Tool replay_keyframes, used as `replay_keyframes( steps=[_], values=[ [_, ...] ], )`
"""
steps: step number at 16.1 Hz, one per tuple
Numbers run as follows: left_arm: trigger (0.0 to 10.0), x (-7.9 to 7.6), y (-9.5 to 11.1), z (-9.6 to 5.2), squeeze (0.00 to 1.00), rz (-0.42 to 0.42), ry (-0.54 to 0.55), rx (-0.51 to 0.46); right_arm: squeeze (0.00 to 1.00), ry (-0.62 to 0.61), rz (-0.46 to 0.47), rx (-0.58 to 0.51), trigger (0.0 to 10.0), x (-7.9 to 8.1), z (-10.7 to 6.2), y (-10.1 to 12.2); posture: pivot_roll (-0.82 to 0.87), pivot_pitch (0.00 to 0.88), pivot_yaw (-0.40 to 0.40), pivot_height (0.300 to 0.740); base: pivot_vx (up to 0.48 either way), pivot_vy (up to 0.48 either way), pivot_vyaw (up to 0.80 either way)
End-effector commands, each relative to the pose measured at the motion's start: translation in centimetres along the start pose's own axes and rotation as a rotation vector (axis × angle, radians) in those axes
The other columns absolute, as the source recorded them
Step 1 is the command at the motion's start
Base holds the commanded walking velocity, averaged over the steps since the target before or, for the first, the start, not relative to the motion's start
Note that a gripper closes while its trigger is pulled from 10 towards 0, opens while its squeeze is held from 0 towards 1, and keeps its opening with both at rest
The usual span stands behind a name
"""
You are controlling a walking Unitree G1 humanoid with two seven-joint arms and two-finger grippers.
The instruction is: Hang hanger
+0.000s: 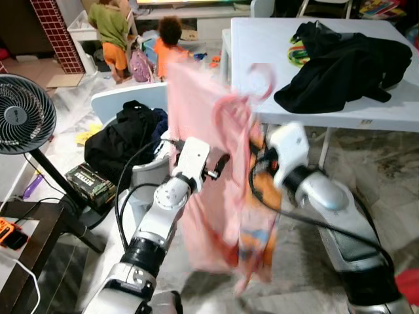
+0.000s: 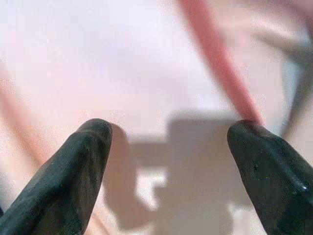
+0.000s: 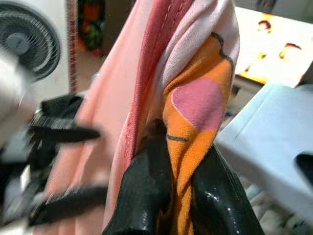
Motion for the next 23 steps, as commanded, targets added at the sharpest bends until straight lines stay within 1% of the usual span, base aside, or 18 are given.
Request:
replay_keyframes(
  steps=[1,2,4,5,7,10,11,13,14,15,16,17,18,19,20,21,22,23],
  values=[
    [10.0,0.2,0.3,-0.1,0.0,0.013,0.002,-0.006,0.0,-0.06,-0.031,-0.034,10.0,-1.0,0.2,0.7,-0.07,0.074,0.012,0.74,0.0,0.0,0.0],
    [10.0,0.4,-0.1,-0.2,0.0,0.011,0.011,0.005,0.0,-0.126,-0.018,-0.035,10.0,-1.7,0.3,0.6,-0.07,0.074,0.012,0.74,0.0,0.0,0.0],
    [10.0,0.3,0.1,-0.2,0.0,0.012,0.009,0.002,0.0,-0.085,0.044,-0.029,10.0,-1.0,0.4,0.2,-0.06,0.077,0.014,0.74,0.0,0.0,0.0],
    [10.0,0.4,0.4,-0.1,0.0,0.009,0.012,-0.01,0.0,-0.027,0.099,-0.043,10.0,-0.2,0.3,0.5,-0.06,0.076,0.015,0.74,0.0,0.0,0.0],
    [10.0,0.6,1.0,0.2,0.0,-0.013,0.018,-0.033,0.0,0.075,0.167,-0.046,10.0,1.2,-0.1,0.7,-0.06,0.074,0.018,0.74,0.0,0.0,0.0],
    [10.0,0.7,1.2,0.7,0.0,-0.029,0.035,-0.03,0.0,0.23,0.209,-0.07,10.0,3.3,-0.6,1.6,-0.07,0.082,0.022,0.74,0.0,0.0,0.0],
    [10.0,0.8,1.2,0.9,0.0,-0.037,0.048,-0.031,0.0,0.29,0.238,-0.086,10.0,3.9,-1.0,2.2,-0.07,0.081,0.022,0.74,0.0,0.0,0.0],
    [10.0,1.4,1.5,1.1,0.0,-0.045,0.089,-0.039,0.0,0.41,0.246,-0.093,10.0,4.8,-1.9,2.9,-0.08,0.081,0.023,0.74,0.0,0.0,0.0],
    [10.0,2.1,1.8,1.1,0.0,-0.042,0.122,-0.05,0.0,0.457,0.219,-0.072,10.0,4.7,-2.7,2.7,-0.08,0.081,0.023,0.74,0.0,0.0,0.0],
    [10.0,2.8,2.1,1.0,0.0,-0.039,0.143,-0.057,0.0,0.462,0.15,-0.02,10.0,3.9,-3.5,1.5,-0.08,0.082,0.022,0.74,0.0,0.0,0.0],
    [10.0,3.4,2.2,0.9,0.0,-0.034,0.16,-0.062,0.0,0.441,0.093,0.044,10.0,2.8,-4.0,0.1,-0.08,0.083,0.022,0.74,0.0,0.0,0.0],
    [10.0,4.7,2.2,0.4,0.0,-0.023,0.189,-0.062,0.0,0.416,-0.006,0.17,10.0,0.9,-5.0,-2.4,-0.08,0.084,0.02,0.74,0.0,0.0,0.0],
    [10.0,5.3,2.2,0.1,0.0,-0.014,0.205,-0.064,0.0,0.416,-0.057,0.243,10.0,-0.2,-5.8,-3.8,-0.08,0.085,0.019,0.74,0.0,0.0,0.0],
    [10.0,5.8,2.4,-0.2,0.0,-0.018,0.211,-0.083,0.0,0.42,-0.072,0.287,10.0,-1.0,-6.5,-4.5,-0.08,0.086,0.017,0.74,0.0,0.0,0.0],
    [10.0,6.1,3.1,-0.6,0.0,-0.003,0.201,-0.119,0.0,0.427,-0.09,0.321,10.0,-2.0,-7.3,-4.9,-0.08,0.086,0.017,0.74,0.0,0.0,0.0],
    [10.0,6.2,3.3,-0.8,0.0,0.007,0.198,-0.125,0.0,0.425,-0.095,0.333,10.0,-2.4,-7.5,-5.1,-0.08,0.088,0.014,0.74,0.0,0.0,0.0],
    [10.0,6.5,3.5,-1.2,0.0,0.016,0.194,-0.133,0.0,0.436,-0.128,0.366,10.0,-3.2,-8.0,-5.5,-0.08,0.088,0.014,0.74,0.0,0.0,0.0],
    [10.0,6.9,3.6,-1.6,0.0,0.025,0.195,-0.135,0.0,0.465,-0.182,0.405,10.0,-3.8,-8.6,-6.2,-0.08,0.088,0.014,0.74,0.0,0.0,0.0]
  ],
)
Point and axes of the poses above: a point about 5 cm out from each wrist's last joint towards the gripper, its own z axis pointing out of the wrist towards the gripper, its own y axis along the axis of the wrist's last joint, x = y × z, the point moved 1 cm from there along z, pointing out of the wrist towards the gripper, and after that the axes turned 12 degrees about -z, right-handed, at the moved point
